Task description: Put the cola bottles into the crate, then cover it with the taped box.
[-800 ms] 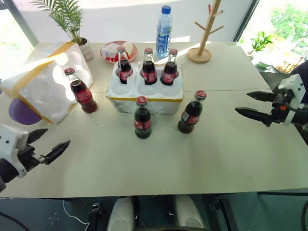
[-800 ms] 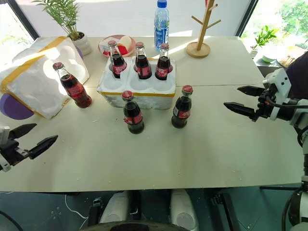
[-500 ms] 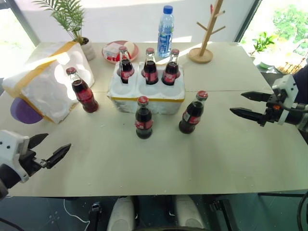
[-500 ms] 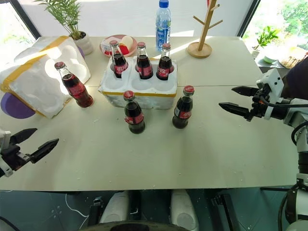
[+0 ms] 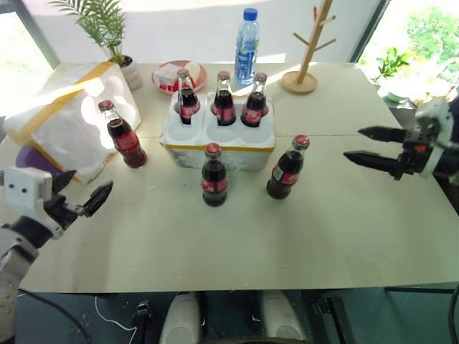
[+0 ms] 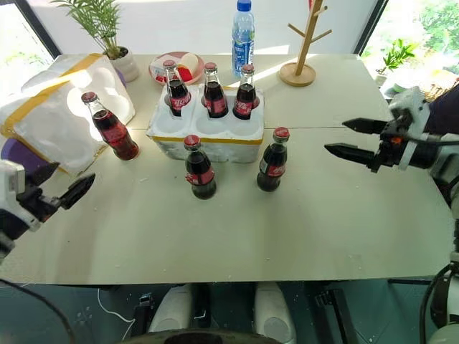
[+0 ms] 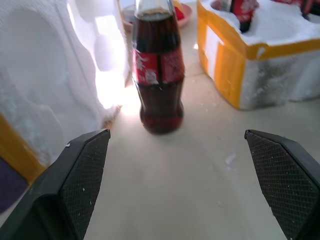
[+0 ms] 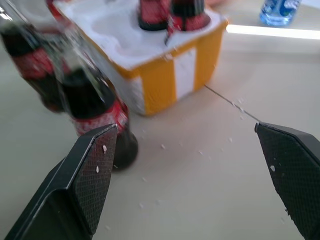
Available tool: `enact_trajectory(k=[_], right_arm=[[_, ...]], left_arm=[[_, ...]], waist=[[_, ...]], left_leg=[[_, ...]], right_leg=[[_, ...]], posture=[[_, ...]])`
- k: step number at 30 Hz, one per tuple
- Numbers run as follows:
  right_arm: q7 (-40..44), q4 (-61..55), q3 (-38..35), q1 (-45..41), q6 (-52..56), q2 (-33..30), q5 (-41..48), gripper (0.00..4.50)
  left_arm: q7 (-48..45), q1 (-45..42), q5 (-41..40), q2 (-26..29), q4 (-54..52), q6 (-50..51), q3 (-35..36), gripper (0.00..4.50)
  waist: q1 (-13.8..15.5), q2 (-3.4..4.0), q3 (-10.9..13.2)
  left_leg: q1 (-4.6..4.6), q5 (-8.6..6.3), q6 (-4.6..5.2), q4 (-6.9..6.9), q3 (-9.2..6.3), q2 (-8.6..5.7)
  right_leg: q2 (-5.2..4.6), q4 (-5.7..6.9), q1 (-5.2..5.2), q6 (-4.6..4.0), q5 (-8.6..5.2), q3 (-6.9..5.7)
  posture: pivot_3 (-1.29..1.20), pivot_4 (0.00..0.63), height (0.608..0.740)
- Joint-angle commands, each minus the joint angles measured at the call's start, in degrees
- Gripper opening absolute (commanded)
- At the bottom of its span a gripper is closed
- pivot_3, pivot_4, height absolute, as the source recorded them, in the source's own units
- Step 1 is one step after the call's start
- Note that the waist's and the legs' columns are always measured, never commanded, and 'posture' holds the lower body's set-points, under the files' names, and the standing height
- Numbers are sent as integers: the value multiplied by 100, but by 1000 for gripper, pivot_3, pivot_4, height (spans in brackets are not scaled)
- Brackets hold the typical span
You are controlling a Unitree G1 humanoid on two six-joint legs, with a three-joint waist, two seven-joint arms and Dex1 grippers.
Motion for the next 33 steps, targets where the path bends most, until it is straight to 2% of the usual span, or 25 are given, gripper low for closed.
enact_trajectory(k=[1,10,18,25,29,32,33], right_arm=[[294,-409,-232,-517,558,-314,655,4500],[455,-585,75,-1385,1107,-218,1176,4500],[369,-848,173,-1487,1153,75,1292,4500],[256,-842,222,-1524,1075,224,1252,4500],[159,-841,248,-1562,1018,251,1193,4500],[54,-831,233,-1602,1028,257,1169,4500],[26,-825,219,-1604,1030,255,1167,4500]], left_arm=[[323,-546,271,26,324,-118,-252,4488],[302,-1846,725,-15,1524,-311,-1154,4488],[-4,-2719,1133,-86,2741,-715,-1763,4488],[-75,-3826,1617,-282,4382,-1336,-2162,4488],[-212,-4121,1813,-353,4886,-1614,-2319,4488],[-378,-4137,1778,-328,4929,-1633,-2304,3711],[-391,-4106,1772,-305,4870,-1594,-2288,3233]], waist=[[-1,-1,-1],[5,-5,-1],[2,-5,-1],[14,-6,-1],[-1,-6,-1],[-2,-6,-1],[0,-6,-1]], left_leg=[[0,0,0,0,-2,0],[-3,0,-1,0,4,-1],[-7,1,-1,0,5,-3],[-7,2,-3,2,20,-8],[-9,2,-3,2,23,-11],[-9,2,-3,1,25,-8],[-9,2,-3,2,24,-8]], right_leg=[[2,1,0,0,0,-1],[-2,0,-3,2,1,-1],[-1,0,-5,4,3,-3],[-2,1,-4,5,3,-7],[0,1,-6,5,3,-8],[1,3,-8,5,3,-7],[1,4,-8,5,3,-8]], posture=[[0,150,740],[0,150,740],[0,150,740],[0,150,740],[0,150,740],[0,150,740],[0,150,740]])
